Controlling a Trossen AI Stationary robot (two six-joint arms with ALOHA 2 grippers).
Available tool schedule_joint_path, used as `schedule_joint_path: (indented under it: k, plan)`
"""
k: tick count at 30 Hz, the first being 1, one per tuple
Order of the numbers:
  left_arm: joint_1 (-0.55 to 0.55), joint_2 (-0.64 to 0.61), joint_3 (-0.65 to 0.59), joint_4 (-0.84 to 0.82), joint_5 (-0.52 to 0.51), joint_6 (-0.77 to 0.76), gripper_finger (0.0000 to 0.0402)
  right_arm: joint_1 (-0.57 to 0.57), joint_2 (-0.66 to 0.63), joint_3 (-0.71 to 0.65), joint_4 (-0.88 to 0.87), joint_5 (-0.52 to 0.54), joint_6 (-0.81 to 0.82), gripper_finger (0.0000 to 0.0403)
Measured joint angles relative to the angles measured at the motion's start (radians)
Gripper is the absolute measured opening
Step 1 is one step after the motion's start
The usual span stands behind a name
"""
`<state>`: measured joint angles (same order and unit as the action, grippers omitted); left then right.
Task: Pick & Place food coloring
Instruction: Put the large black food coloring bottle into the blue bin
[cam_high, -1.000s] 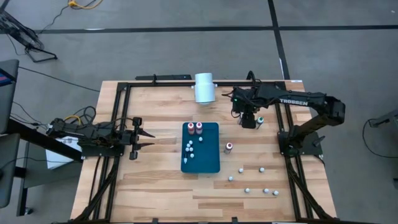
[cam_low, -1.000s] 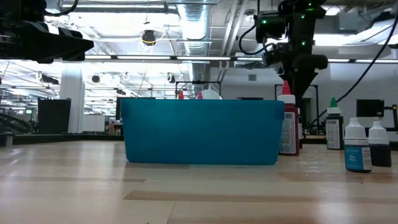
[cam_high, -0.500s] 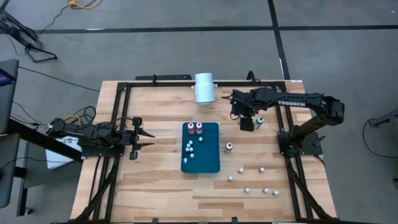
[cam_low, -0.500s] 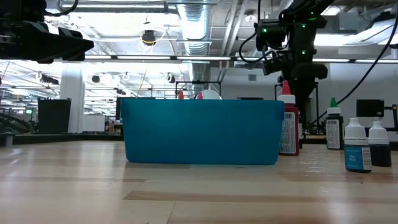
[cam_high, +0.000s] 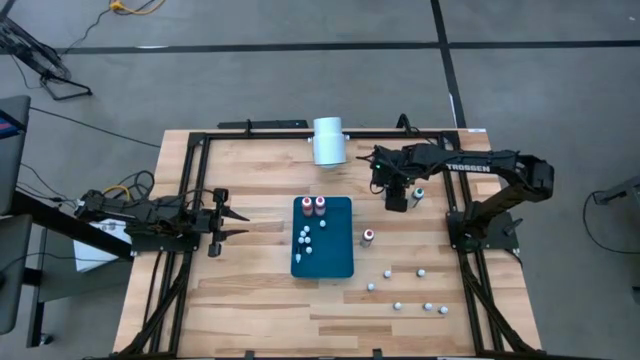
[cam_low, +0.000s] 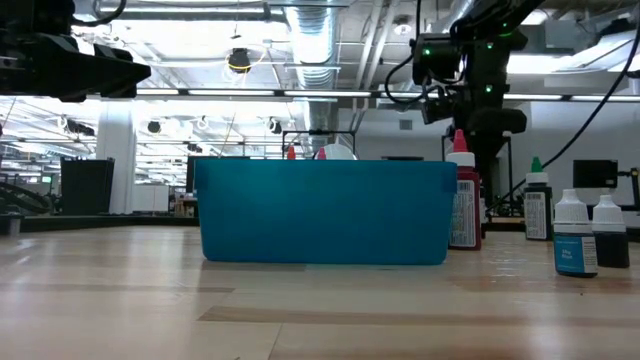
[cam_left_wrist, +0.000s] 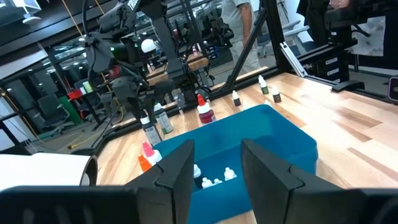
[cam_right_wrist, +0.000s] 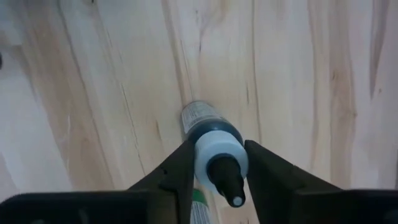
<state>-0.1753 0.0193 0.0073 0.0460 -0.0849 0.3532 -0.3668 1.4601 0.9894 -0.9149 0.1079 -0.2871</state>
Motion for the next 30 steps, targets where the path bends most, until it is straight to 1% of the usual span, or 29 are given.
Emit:
schedule_joint_path:
  k: [1, 4, 7, 10, 14, 20, 26, 30]
  plan:
    - [0.0, 0.0, 0.0, 0.0, 0.0, -0.004, 0.0123, 0.0, 0.0, 0.0, 0.0, 0.006, 0.0, 0.0105]
    - [0.0, 0.0, 0.0, 0.0, 0.0, -0.003, 0.0123, 0.0, 0.0, 0.0, -0.004, 0.029, 0.0, 0.0105]
    - [0.0, 0.0, 0.0, 0.0, 0.0, 0.001, 0.0123, 0.0, -0.004, 0.001, -0.01, 0.031, -0.003, 0.0105]
    - [0.0, 0.0, 0.0, 0.0, 0.0, -0.002, 0.0123, 0.006, -0.008, 0.025, -0.05, 0.042, -0.027, 0.0112]
    - [0.0, 0.0, 0.0, 0.0, 0.0, 0.005, 0.0123, 0.018, -0.008, 0.102, -0.123, 0.074, -0.028, 0.0107]
    - [0.0, 0.0, 0.0, 0.0, 0.0, 0.001, 0.0123, 0.061, -0.009, 0.258, -0.214, 0.079, -0.031, 0.0106]
    - [0.0, 0.0, 0.0, 0.0, 0.0, -0.001, 0.0123, 0.129, -0.001, 0.398, -0.235, 0.079, -0.036, 0.0111]
    - [0.0, 0.0, 0.0, 0.0, 0.0, 0.004, 0.0123, 0.177, 0.01, 0.457, -0.226, 0.078, -0.036, 0.0106]
